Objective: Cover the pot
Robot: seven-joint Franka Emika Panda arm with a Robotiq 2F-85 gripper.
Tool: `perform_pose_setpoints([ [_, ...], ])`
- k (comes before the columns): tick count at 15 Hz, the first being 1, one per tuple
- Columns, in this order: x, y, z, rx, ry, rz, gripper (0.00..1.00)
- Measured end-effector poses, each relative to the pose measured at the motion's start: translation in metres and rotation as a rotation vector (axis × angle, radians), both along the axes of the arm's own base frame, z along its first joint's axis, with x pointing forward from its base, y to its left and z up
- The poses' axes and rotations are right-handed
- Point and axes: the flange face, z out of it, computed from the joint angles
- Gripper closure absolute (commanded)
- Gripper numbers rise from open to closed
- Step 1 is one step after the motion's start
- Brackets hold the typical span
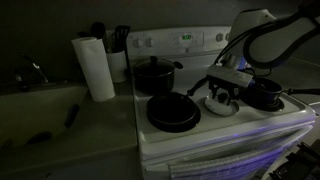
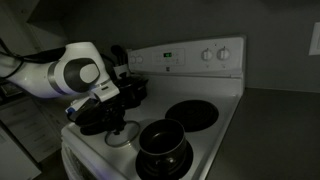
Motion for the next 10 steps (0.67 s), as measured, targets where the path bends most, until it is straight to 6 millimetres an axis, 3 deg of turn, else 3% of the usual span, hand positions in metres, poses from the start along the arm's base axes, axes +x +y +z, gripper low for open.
perform_pose_setpoints([
  [4,0.0021,0.0005,0.0039,-0.001,-0.008,0.004,0.85],
  [10,0.0043,-0.0036,0.0065,-0.018,0.016,0.096,0.85],
])
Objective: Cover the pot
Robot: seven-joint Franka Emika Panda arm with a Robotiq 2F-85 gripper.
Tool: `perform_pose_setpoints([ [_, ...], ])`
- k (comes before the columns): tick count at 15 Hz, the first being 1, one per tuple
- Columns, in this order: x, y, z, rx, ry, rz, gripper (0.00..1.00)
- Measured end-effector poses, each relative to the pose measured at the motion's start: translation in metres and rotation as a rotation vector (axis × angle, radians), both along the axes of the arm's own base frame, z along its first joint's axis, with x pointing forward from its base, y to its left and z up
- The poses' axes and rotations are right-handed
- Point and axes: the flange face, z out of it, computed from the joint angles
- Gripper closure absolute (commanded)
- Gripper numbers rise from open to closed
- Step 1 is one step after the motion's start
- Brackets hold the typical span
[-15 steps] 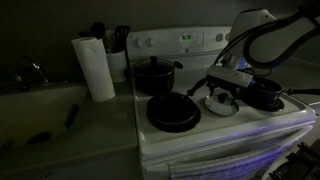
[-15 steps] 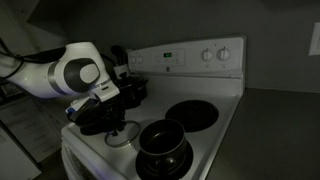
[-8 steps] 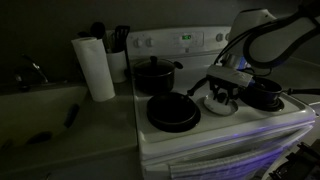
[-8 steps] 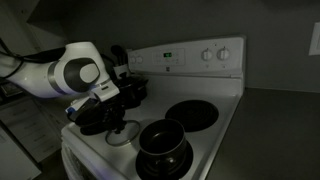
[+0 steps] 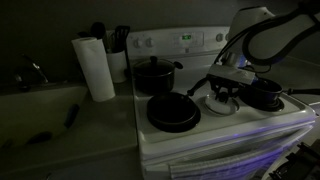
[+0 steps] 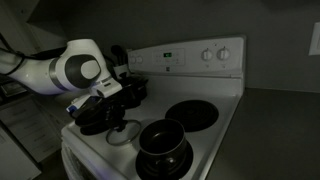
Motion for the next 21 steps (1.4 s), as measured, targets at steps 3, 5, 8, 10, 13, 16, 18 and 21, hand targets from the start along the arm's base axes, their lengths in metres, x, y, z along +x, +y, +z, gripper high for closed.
perform_pose_setpoints([
  [3,0.007,-0.010,0.010,-0.017,0.025,0.086,0.85],
  [5,0.014,-0.022,0.021,-0.034,0.037,0.162,0.85],
  [8,0.023,-0.039,0.036,-0.051,0.035,0.294,0.85],
  [10,0.027,-0.047,0.045,-0.060,0.027,0.368,0.85],
  [13,0.029,-0.058,0.059,-0.069,-0.001,0.438,0.85],
  [16,0.029,-0.069,0.081,-0.080,-0.042,0.472,0.85],
  [18,0.027,-0.072,0.098,-0.088,-0.068,0.493,0.85],
  [21,0.019,-0.073,0.122,-0.093,-0.051,0.508,0.85],
])
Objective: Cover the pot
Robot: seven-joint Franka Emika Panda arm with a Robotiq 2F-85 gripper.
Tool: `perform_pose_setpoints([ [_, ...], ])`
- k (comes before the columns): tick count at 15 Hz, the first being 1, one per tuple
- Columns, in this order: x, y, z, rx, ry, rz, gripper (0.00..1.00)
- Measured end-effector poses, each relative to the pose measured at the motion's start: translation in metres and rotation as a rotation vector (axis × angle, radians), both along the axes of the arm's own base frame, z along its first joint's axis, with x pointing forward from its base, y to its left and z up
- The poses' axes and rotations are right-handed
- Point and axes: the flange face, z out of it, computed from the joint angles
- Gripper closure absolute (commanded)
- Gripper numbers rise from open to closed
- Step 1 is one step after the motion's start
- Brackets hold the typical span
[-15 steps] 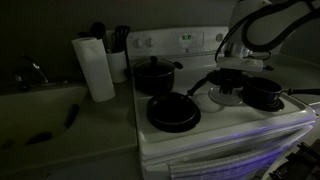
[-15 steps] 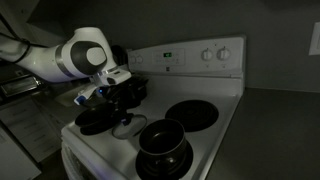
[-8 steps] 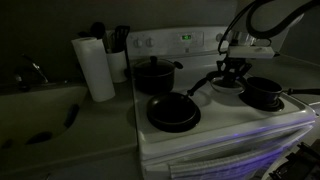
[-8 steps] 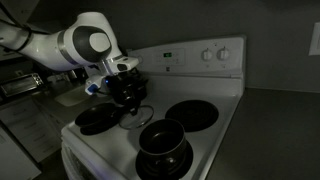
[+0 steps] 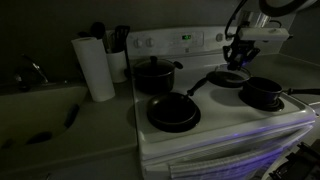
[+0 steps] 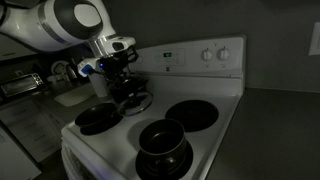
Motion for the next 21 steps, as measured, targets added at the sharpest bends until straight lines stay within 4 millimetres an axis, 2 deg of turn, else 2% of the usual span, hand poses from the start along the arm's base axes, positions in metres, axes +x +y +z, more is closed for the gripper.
perform_pose_setpoints([
  [6,-0.033,-0.009,0.039,-0.030,0.007,-0.007,0.85],
  [9,-0.053,-0.023,0.044,-0.052,-0.008,-0.028,0.85],
  [11,-0.068,-0.037,0.035,-0.064,0.005,-0.062,0.85],
  [15,-0.093,-0.067,0.003,-0.066,0.030,-0.148,0.85],
  [18,-0.101,-0.085,-0.017,-0.067,0.010,-0.197,0.85],
  [21,-0.105,-0.108,-0.025,-0.065,-0.023,-0.246,0.85],
])
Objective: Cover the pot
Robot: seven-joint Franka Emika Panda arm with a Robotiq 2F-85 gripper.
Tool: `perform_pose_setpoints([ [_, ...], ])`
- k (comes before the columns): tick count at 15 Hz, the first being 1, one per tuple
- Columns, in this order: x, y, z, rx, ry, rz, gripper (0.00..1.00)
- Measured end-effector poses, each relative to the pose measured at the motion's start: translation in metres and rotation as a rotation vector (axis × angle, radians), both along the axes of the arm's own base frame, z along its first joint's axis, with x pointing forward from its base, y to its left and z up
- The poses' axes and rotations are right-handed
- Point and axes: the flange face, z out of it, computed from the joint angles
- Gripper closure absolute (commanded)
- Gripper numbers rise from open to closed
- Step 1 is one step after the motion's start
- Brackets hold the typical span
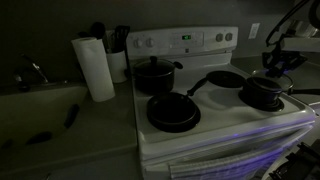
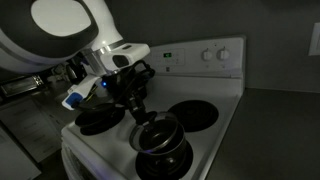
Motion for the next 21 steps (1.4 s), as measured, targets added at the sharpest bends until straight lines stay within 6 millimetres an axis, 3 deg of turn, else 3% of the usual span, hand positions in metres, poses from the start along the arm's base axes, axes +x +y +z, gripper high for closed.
perform_pose_setpoints([
  [3,-0.003,-0.019,-0.004,0.009,-0.020,-0.043,0.85],
  [8,-0.004,-0.034,-0.009,0.064,-0.080,-0.078,0.85],
  [21,-0.005,-0.032,-0.019,0.172,-0.123,-0.052,0.85],
])
